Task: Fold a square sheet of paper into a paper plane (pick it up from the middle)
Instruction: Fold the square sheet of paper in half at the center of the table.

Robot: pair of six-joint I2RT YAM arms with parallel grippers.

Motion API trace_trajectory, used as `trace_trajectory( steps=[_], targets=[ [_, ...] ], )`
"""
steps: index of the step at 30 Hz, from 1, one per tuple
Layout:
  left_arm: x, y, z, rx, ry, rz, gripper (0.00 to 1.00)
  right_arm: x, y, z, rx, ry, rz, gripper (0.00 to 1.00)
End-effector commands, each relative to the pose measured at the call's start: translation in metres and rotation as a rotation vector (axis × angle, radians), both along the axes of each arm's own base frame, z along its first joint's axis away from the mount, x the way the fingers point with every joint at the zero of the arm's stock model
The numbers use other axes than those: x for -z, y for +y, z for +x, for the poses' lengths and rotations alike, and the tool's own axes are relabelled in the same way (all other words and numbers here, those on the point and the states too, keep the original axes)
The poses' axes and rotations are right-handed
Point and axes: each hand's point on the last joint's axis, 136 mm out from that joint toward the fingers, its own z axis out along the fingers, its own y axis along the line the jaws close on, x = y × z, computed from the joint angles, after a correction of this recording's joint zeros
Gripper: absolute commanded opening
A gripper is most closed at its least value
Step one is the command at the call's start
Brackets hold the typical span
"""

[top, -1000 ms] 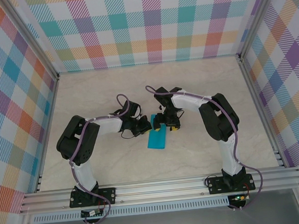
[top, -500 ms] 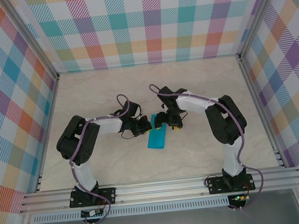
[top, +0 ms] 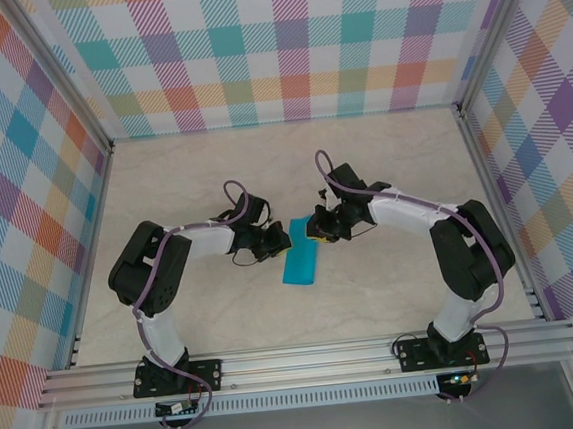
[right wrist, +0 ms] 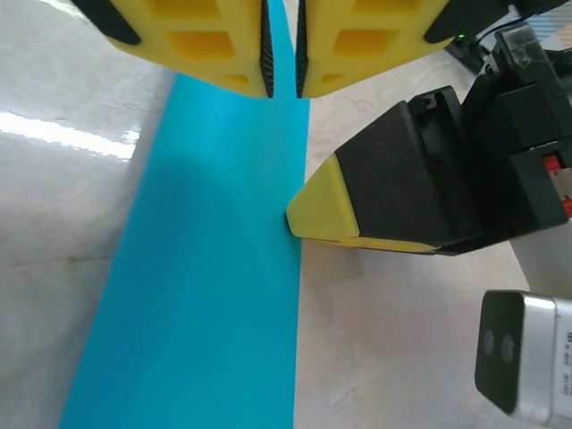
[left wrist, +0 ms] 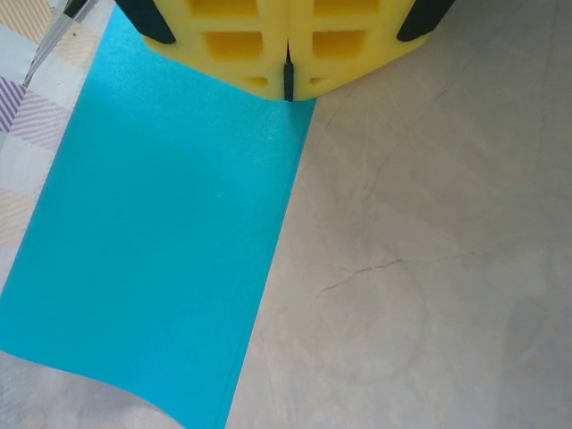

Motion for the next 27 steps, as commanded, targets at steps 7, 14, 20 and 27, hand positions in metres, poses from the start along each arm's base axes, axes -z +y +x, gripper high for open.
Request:
trace_trajectory(
  steps=[7, 14, 20, 27],
  targets=[
    [0.035, 0.012, -0.021, 0.005, 0.076, 0.095, 0.0, 0.013, 0.018, -0.011, -0.029, 0.056, 0.134, 0.1],
    [0.038, 0.014, -0.022, 0.004, 0.082, 0.103, 0.0, 0.028, 0.016, -0.015, -0.038, 0.083, 0.12, 0.12],
    [0.04, 0.014, -0.022, 0.008, 0.084, 0.109, 0.0, 0.044, 0.008, -0.02, -0.033, 0.105, 0.102, 0.12],
    [0.043, 0.016, -0.024, 0.006, 0.088, 0.114, 0.0, 0.055, -0.002, -0.025, -0.023, 0.116, 0.091, 0.13]
  ],
)
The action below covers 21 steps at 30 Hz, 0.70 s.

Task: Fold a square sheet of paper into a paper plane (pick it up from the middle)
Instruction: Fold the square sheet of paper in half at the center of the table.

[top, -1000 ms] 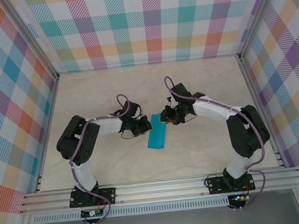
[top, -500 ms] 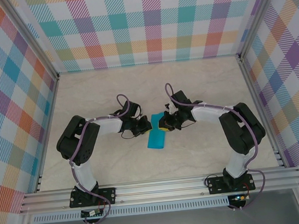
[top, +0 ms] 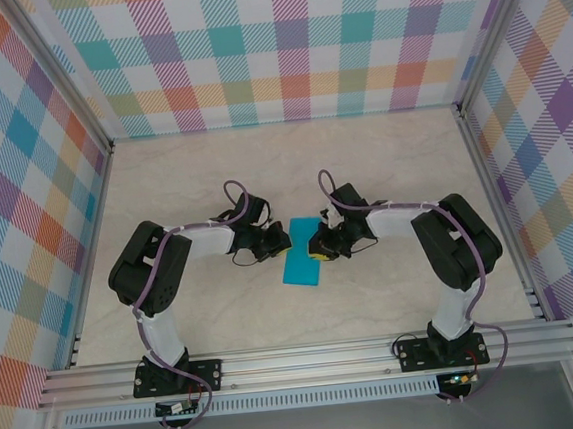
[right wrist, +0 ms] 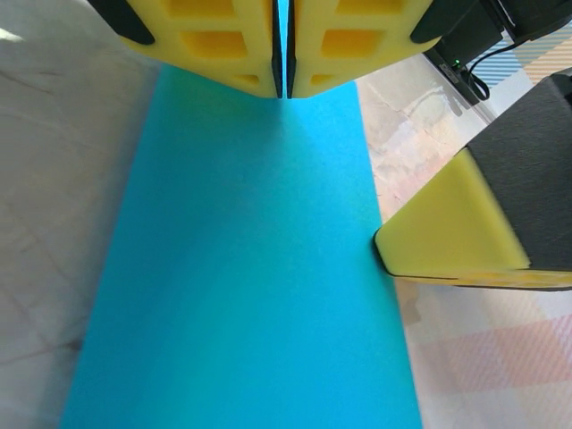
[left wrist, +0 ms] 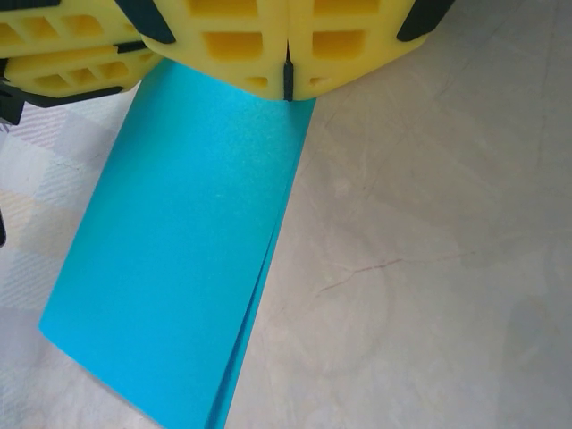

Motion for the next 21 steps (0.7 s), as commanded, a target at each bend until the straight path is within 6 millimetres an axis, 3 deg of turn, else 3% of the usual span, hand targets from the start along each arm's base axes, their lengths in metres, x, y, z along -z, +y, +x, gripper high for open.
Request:
trace_trajectory(
  steps=[1, 14, 17, 21],
  targets=[
    [0.042, 0.015, -0.023, 0.005, 0.086, 0.114, 0.0, 0.007, -0.002, -0.003, -0.012, 0.002, 0.012, 0.13],
    [0.047, 0.016, -0.025, 0.009, 0.098, 0.121, 0.0, 0.039, -0.022, -0.02, 0.001, 0.02, -0.043, 0.14],
    [0.048, 0.017, -0.026, 0.011, 0.099, 0.123, 0.0, 0.032, -0.02, -0.02, -0.003, -0.001, -0.019, 0.14],
    [0.048, 0.017, -0.027, 0.013, 0.099, 0.127, 0.0, -0.001, -0.009, -0.01, -0.017, -0.08, 0.06, 0.14]
  ],
)
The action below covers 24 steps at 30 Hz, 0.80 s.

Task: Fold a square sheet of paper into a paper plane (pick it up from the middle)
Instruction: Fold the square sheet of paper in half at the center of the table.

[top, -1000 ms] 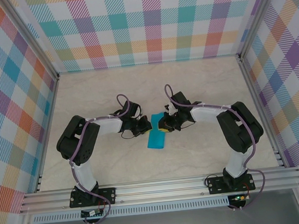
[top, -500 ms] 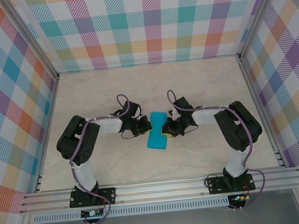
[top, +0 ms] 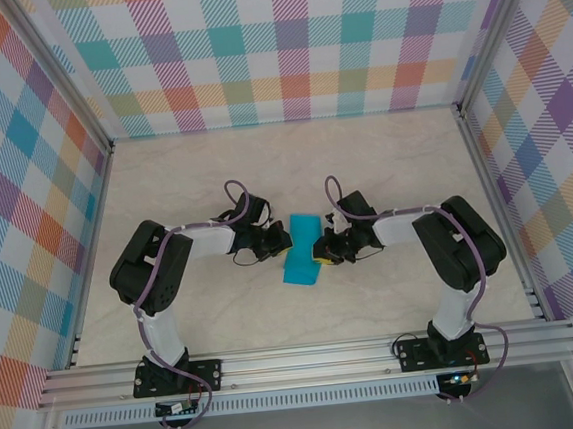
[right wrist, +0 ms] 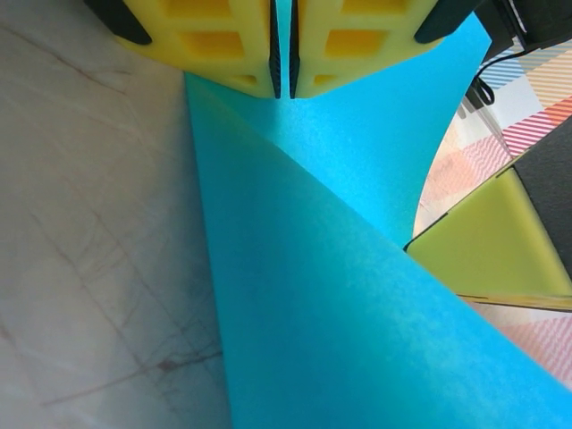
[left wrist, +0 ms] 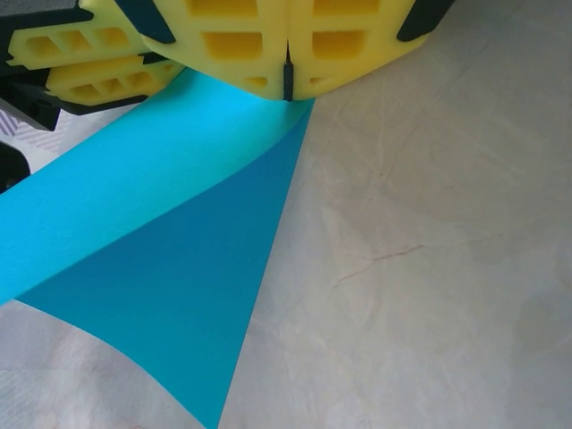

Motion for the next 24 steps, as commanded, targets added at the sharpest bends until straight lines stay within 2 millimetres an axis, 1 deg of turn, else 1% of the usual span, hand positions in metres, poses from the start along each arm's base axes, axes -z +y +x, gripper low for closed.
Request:
trace_trajectory(
  steps=[1, 3, 5, 7, 10, 14, 18, 20, 22, 24],
  targets=[
    [0.047, 0.02, -0.028, 0.006, 0.107, 0.141, 0.0, -0.017, 0.001, -0.001, -0.017, -0.043, 0.029, 0.14],
    [0.047, 0.021, -0.028, 0.006, 0.107, 0.142, 0.0, -0.03, 0.006, 0.0, -0.021, -0.063, 0.073, 0.14],
    [0.047, 0.021, -0.029, 0.007, 0.107, 0.144, 0.0, -0.034, 0.007, -0.001, -0.018, -0.062, 0.091, 0.14],
    [0.047, 0.02, -0.028, 0.008, 0.107, 0.143, 0.0, -0.032, 0.007, -0.005, -0.019, -0.051, 0.101, 0.14],
    [0.047, 0.02, -0.029, 0.011, 0.107, 0.143, 0.0, -0.025, 0.009, -0.013, -0.026, -0.02, 0.129, 0.14],
    [0.047, 0.02, -0.028, 0.014, 0.108, 0.144, 0.0, -0.01, 0.009, -0.022, -0.041, 0.008, 0.11, 0.14],
    [0.047, 0.02, -0.028, 0.012, 0.106, 0.146, 0.0, 0.01, -0.004, -0.028, -0.03, 0.032, 0.018, 0.14],
    [0.047, 0.019, -0.026, 0.005, 0.107, 0.145, 0.0, 0.016, -0.009, -0.031, -0.03, 0.042, -0.017, 0.14],
    [0.046, 0.018, -0.023, 0.006, 0.103, 0.143, 0.0, 0.018, -0.009, -0.032, -0.032, 0.048, -0.018, 0.14],
    [0.045, 0.017, -0.022, 0.004, 0.099, 0.143, 0.0, 0.015, -0.007, -0.032, -0.037, 0.05, -0.007, 0.14]
  ],
)
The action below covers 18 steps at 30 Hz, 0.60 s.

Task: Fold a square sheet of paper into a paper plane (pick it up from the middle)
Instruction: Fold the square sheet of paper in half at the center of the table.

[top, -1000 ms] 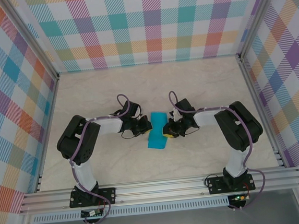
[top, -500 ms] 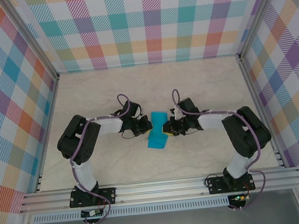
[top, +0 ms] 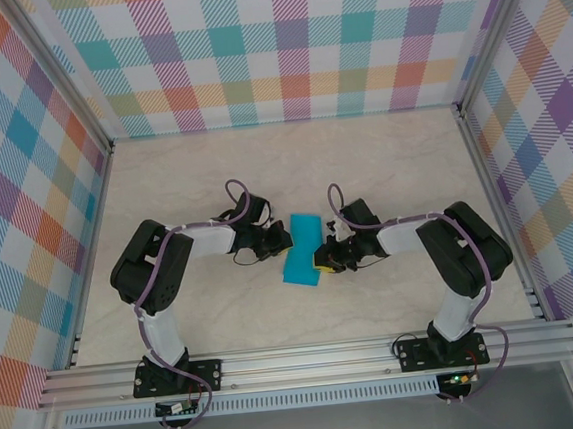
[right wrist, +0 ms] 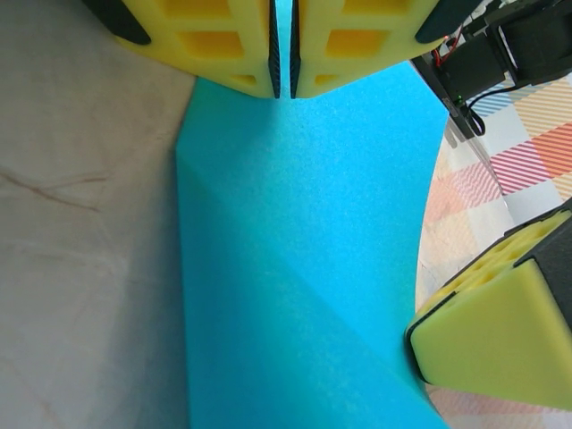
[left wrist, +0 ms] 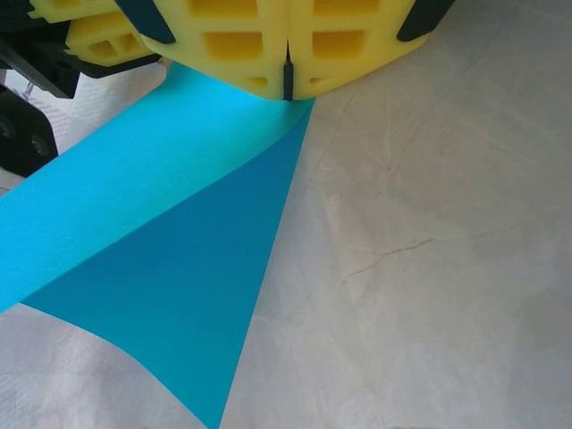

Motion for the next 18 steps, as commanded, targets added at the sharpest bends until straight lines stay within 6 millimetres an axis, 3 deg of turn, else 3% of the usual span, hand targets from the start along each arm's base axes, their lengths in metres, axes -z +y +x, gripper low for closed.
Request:
trace_trajectory(
  steps=[1, 6, 10, 18],
  targets=[
    [0.045, 0.019, -0.023, -0.005, 0.105, 0.147, 0.0, 0.011, -0.006, -0.008, -0.012, 0.026, -0.046, 0.14],
    [0.046, 0.02, -0.025, -0.001, 0.107, 0.151, 0.0, -0.026, 0.002, 0.0, -0.01, -0.05, 0.031, 0.15],
    [0.047, 0.019, -0.025, 0.001, 0.108, 0.148, 0.0, -0.041, 0.01, -0.002, -0.026, -0.067, 0.094, 0.16],
    [0.048, 0.02, -0.025, -0.001, 0.111, 0.149, 0.0, -0.008, 0.002, -0.021, -0.043, 0.012, 0.037, 0.16]
  ],
)
